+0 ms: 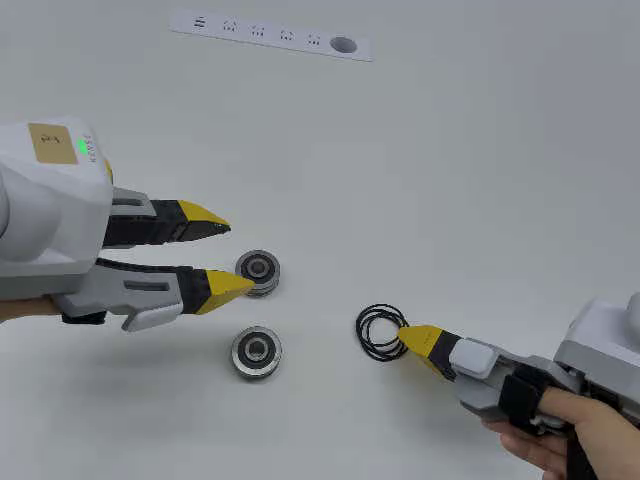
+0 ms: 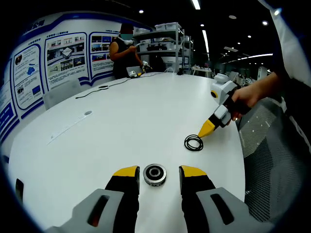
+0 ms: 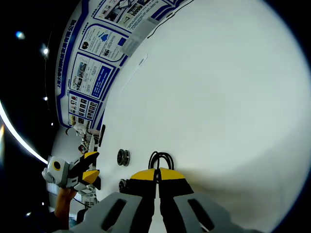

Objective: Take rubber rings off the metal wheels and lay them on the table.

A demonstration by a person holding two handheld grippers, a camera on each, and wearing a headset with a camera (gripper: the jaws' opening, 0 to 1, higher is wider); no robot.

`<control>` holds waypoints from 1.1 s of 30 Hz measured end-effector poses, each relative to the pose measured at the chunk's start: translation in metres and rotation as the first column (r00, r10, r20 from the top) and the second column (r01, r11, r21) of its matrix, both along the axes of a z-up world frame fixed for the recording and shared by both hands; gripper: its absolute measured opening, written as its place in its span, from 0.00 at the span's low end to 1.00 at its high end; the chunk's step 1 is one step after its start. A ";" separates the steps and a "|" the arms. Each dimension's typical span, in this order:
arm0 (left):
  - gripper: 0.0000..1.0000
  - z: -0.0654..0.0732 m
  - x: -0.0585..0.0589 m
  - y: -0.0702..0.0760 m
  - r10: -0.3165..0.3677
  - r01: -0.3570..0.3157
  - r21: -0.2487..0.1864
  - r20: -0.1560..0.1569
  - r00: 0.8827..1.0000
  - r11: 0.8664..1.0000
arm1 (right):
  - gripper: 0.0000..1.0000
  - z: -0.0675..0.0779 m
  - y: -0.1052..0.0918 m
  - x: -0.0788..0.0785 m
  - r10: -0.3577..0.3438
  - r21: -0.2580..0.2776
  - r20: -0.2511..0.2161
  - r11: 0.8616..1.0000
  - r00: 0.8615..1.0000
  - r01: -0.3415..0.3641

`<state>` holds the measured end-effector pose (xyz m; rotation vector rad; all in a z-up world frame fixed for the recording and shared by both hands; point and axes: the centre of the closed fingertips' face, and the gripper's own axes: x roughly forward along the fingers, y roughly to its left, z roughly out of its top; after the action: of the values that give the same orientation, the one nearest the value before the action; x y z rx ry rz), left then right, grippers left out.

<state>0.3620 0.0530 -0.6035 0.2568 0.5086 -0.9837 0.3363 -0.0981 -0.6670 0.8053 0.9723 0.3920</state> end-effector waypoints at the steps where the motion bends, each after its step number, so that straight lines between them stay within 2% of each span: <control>1: 0.34 0.000 0.000 0.000 0.000 0.000 0.000 0.000 1.000 1.000 | 0.04 -0.001 0.000 0.000 0.002 -0.009 -0.003 1.000 1.000 -0.002; 6: 0.34 0.001 -0.002 0.000 0.001 -0.001 -0.005 0.002 1.000 1.000 | 0.06 -0.003 -0.007 0.001 0.014 -0.067 0.017 0.998 1.000 -0.013; 10: 0.35 0.000 -0.002 0.003 0.006 -0.006 0.006 0.001 1.000 1.000 | 0.07 0.002 -0.011 0.003 0.030 -0.098 0.052 0.995 0.998 -0.025; 13: 0.35 -0.001 -0.002 0.005 0.012 -0.012 0.009 0.001 1.000 1.000 | 0.08 0.008 -0.015 0.008 0.064 -0.134 0.106 0.990 0.992 -0.050; 14: 0.35 -0.002 -0.003 0.007 0.011 -0.011 0.023 0.004 1.000 1.000 | 0.08 0.011 -0.020 0.013 0.073 -0.155 0.141 0.987 0.987 -0.051; 17: 0.35 -0.007 -0.005 0.013 0.004 -0.005 0.069 0.010 1.000 0.998 | 0.10 0.019 -0.032 0.024 0.071 -0.188 0.188 0.982 0.980 -0.035; 21: 0.35 -0.008 -0.007 0.020 0.017 -0.018 0.070 0.008 1.000 0.997 | 0.10 0.031 -0.044 0.034 0.068 -0.214 0.236 0.977 0.969 -0.016; 23: 0.35 -0.004 -0.008 0.023 0.035 -0.036 0.057 0.018 0.999 0.998 | 0.11 0.041 -0.049 0.040 0.117 -0.250 0.307 0.968 0.945 -0.039; 24: 0.35 -0.002 -0.008 0.024 0.044 -0.046 0.052 0.025 0.999 0.998 | 0.11 0.044 -0.054 0.041 0.122 -0.258 0.315 0.965 0.941 -0.038; 26: 0.35 -0.001 -0.008 0.026 0.053 -0.054 0.048 0.029 0.998 0.997 | 0.11 0.052 -0.062 0.044 0.129 -0.274 0.353 0.961 0.927 -0.030; 30: 0.35 0.005 -0.009 0.030 0.072 -0.074 0.040 0.053 0.996 0.996 | 0.13 0.073 -0.076 0.048 0.156 -0.307 0.437 0.952 0.886 -0.016; 32: 0.35 0.007 -0.011 0.031 0.076 -0.078 0.034 0.057 0.995 0.996 | 0.16 0.082 -0.075 0.046 0.191 -0.300 0.482 0.953 0.855 -0.043; 33: 0.35 0.008 -0.012 0.031 0.075 -0.077 0.030 0.055 0.996 0.997 | 0.17 0.084 -0.076 0.045 0.192 -0.296 0.481 0.954 0.855 -0.048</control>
<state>0.3498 0.0841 -0.5956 0.2899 0.4826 -0.8927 0.3809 -0.1738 -0.5835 0.3533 0.5619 0.5331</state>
